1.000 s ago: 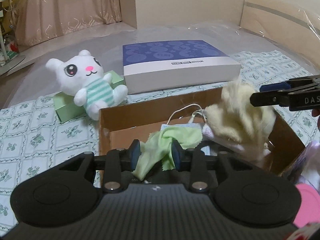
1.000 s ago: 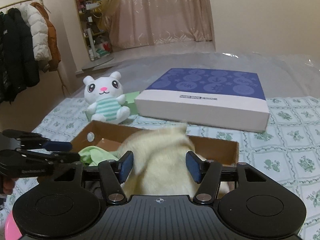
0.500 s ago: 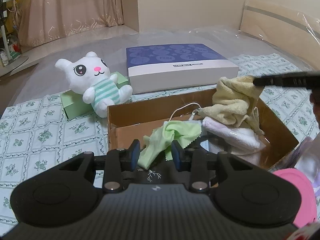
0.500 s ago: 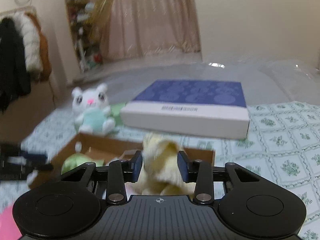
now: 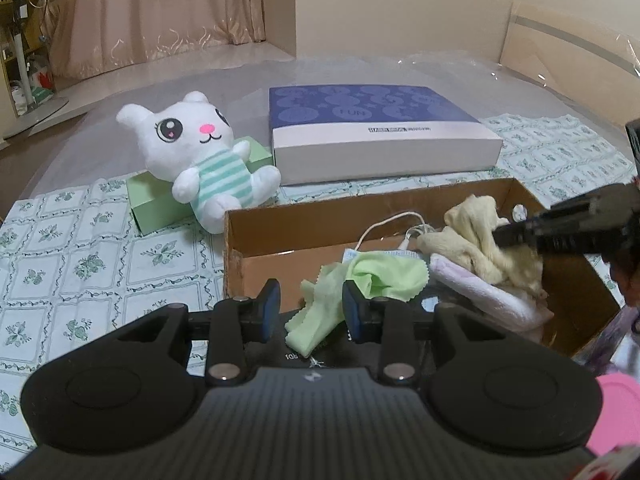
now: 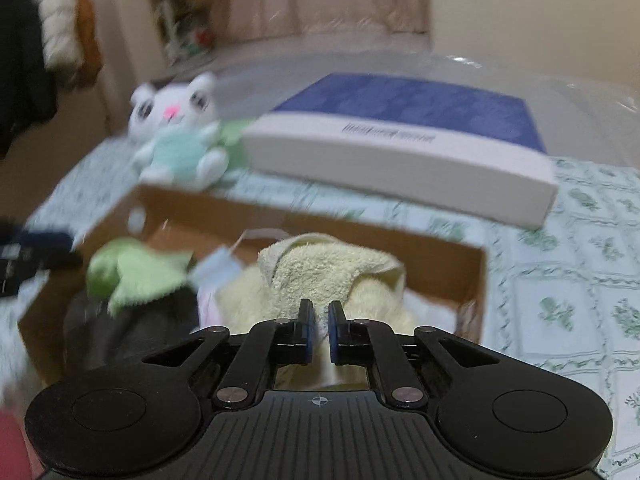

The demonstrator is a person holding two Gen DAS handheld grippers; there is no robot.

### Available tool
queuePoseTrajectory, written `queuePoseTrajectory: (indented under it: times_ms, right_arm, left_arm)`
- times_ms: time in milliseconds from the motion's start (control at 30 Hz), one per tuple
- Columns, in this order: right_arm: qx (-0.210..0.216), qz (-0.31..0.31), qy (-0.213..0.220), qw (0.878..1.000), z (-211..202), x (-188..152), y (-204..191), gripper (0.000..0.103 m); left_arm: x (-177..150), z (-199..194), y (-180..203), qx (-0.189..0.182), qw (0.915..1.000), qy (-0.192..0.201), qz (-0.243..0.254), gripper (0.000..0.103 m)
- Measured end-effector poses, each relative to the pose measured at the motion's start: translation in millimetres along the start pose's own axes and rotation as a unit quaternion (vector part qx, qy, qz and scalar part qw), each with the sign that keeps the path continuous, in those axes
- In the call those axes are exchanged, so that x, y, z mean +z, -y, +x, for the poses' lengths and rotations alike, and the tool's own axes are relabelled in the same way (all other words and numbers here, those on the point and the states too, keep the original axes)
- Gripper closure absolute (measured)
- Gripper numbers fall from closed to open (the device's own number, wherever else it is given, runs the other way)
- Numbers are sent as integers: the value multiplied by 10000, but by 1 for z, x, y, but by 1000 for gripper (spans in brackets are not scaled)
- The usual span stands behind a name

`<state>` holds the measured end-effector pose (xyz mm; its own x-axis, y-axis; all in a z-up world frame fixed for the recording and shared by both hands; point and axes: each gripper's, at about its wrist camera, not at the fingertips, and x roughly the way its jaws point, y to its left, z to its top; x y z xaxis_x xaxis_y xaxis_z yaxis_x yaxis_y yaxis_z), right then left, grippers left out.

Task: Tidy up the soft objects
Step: 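Open both grippers to drop the yellow towel and green cloth into the box, then move both open grippers back toward the hair tie and scrunchie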

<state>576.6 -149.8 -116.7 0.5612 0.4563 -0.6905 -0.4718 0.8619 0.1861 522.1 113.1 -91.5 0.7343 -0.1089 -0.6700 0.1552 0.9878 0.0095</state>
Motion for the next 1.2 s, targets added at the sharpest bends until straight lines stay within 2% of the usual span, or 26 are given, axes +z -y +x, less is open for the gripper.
queuePoseTrajectory:
  times_ms: [167,267,467,567,600,633,767,1000,1200]
  right_arm:
    - [120,-89,-272,9995,-1,-15,-4,95]
    - [31,-257,-361,9990,-5,-19,-8,95]
    - [-91,-57,-62,9999,-26,-19,-8,92]
    - [-26,126,68,9999,-45,-19,-9,72]
    - [-38,166,143,9998,-53,-20,-10,60]
    - [-62,192,220,9996,-61,-21,-12,52]
    - [-44,303,503,9983,-96,-30,-21,47]
    - [-35,480,801,9956,-156,-60,-42,42]
    - [-17,672,905,9936,-193,-85,-60,41]
  left_arm:
    - [-3,11,3,79,9999,-137,-18,73]
    - [-2,15,3,91,9996,-193,-160,73]
    - [1,-1,5,111,9996,-150,-204,73]
    - [3,-16,4,80,9995,-123,-285,72]
    - [4,-22,5,63,9994,-125,-304,72]
    - [5,-27,5,59,9994,-136,-308,70]
    - [3,-52,9,56,9993,-109,-352,65]
    - [-11,-105,16,82,9987,7,-505,64]
    - [-29,-151,25,114,9980,156,-594,61]
